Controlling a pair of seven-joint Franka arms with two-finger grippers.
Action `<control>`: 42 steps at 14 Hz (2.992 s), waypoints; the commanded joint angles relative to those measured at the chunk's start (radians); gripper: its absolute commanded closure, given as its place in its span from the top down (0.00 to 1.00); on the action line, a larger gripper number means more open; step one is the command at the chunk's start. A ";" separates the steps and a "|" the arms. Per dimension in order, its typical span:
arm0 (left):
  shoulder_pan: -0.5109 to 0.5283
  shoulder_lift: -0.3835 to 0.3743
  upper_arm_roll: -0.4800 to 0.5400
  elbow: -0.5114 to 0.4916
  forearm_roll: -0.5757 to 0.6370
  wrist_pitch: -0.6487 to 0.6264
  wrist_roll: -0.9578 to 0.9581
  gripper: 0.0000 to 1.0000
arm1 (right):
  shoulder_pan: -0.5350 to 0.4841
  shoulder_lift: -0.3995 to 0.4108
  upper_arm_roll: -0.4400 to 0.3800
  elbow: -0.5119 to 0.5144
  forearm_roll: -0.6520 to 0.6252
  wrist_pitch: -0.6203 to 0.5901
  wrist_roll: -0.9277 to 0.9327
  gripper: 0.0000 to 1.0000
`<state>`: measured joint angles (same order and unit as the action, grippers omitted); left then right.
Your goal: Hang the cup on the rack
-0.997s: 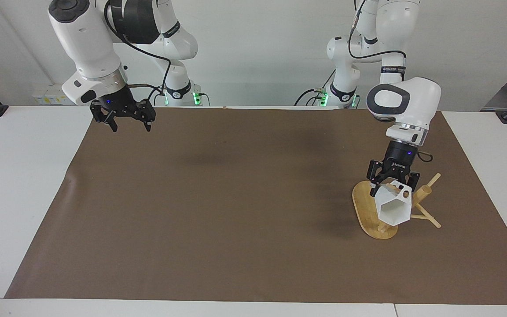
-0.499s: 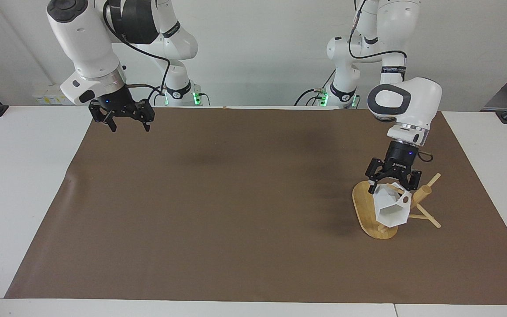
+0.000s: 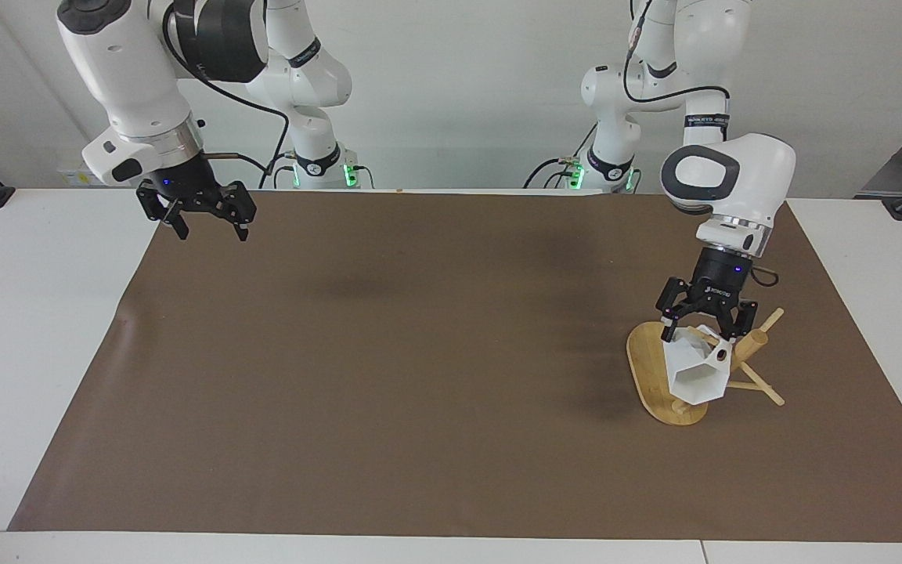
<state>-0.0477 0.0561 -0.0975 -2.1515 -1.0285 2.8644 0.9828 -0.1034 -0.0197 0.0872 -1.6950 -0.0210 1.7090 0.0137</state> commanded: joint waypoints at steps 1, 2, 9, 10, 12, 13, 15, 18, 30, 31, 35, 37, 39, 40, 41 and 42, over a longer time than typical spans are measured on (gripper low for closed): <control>0.077 -0.056 0.005 -0.010 0.103 -0.120 -0.013 1.00 | -0.019 -0.016 0.008 -0.022 0.009 0.018 0.002 1.00; 0.109 -0.070 0.005 -0.005 0.152 -0.166 -0.013 1.00 | -0.016 -0.016 0.008 -0.022 0.013 0.017 0.003 1.00; 0.232 -0.137 0.005 0.030 0.421 -0.371 -0.053 1.00 | -0.013 -0.016 0.009 -0.022 0.016 0.015 0.003 1.00; 0.247 -0.156 0.005 0.032 0.482 -0.405 -0.099 1.00 | -0.013 -0.016 0.009 -0.022 0.016 0.015 0.003 1.00; 0.250 -0.189 0.004 0.059 0.638 -0.494 -0.256 1.00 | -0.015 -0.016 0.009 -0.022 0.016 0.015 0.003 1.00; 0.249 -0.197 0.004 0.085 0.697 -0.560 -0.332 1.00 | -0.015 -0.016 0.009 -0.022 0.016 0.015 0.003 1.00; 0.232 -0.220 -0.004 0.117 0.767 -0.631 -0.444 1.00 | -0.015 -0.016 0.009 -0.022 0.016 0.015 0.003 1.00; 0.226 -0.220 -0.065 0.185 0.881 -0.752 -0.635 1.00 | -0.015 -0.016 0.009 -0.022 0.016 0.015 0.003 1.00; 0.233 -0.229 -0.191 0.302 1.004 -1.040 -0.860 1.00 | -0.015 -0.016 0.009 -0.022 0.016 0.015 0.003 1.00; 0.227 -0.240 -0.191 0.294 1.002 -1.097 -0.862 1.00 | -0.015 -0.016 0.008 -0.022 0.018 0.015 0.003 1.00; 0.247 -0.243 -0.186 0.297 1.002 -1.143 -0.863 1.00 | -0.015 -0.016 0.008 -0.022 0.018 0.015 0.003 1.00; 0.247 -0.245 -0.186 0.295 1.002 -1.155 -0.869 1.00 | -0.013 -0.016 0.009 -0.022 0.016 0.014 0.003 1.00; 0.249 -0.236 -0.186 0.311 1.002 -1.140 -0.871 1.00 | -0.015 -0.016 0.009 -0.022 0.018 0.014 0.003 1.00; 0.249 -0.230 -0.186 0.327 1.002 -1.145 -0.871 1.00 | -0.015 -0.016 0.009 -0.022 0.016 0.014 0.003 1.00; 0.249 -0.220 -0.186 0.347 1.001 -1.151 -0.871 1.00 | -0.015 -0.016 0.009 -0.022 0.016 0.014 0.003 1.00; 0.247 -0.210 -0.186 0.376 1.004 -1.165 -0.871 1.00 | -0.015 -0.016 0.008 -0.022 0.018 0.014 0.003 1.00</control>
<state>0.1922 -0.1732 -0.2799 -1.8365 -0.0446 1.7378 0.1248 -0.1074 -0.0197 0.0905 -1.6966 -0.0207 1.7090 0.0137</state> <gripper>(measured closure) 0.000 0.000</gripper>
